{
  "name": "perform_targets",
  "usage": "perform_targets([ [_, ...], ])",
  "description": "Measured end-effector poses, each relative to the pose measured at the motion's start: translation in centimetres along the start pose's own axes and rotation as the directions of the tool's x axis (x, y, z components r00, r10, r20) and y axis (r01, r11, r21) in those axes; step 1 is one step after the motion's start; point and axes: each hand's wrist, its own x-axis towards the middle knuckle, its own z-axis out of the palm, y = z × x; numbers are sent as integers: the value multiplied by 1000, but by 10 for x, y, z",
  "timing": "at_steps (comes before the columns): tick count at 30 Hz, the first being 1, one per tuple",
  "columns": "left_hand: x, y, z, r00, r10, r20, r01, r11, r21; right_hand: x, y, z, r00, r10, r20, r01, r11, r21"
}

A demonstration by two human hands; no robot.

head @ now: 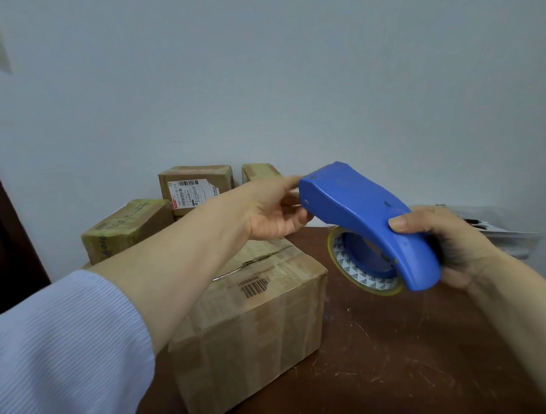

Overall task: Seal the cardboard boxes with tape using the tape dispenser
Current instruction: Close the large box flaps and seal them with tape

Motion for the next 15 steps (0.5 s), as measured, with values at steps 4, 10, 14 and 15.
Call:
perform_targets([
  [4,-8,3,-5,993,-20,116,38,987,-156,0,-3,5,1000,-9,15,8,998,58],
  [10,-4,-1,-2,999,25,47,-17,988,-157,2,2,5,1000,-7,20,4,989,148],
  [14,-6,0,1,1000,14,14,-13,995,-99,0,3,5,1000,3,12,-5,988,156],
  [15,-6,-1,2,1000,12,7,-11,995,-96,0,3,5,1000,3,13,-5,987,159],
])
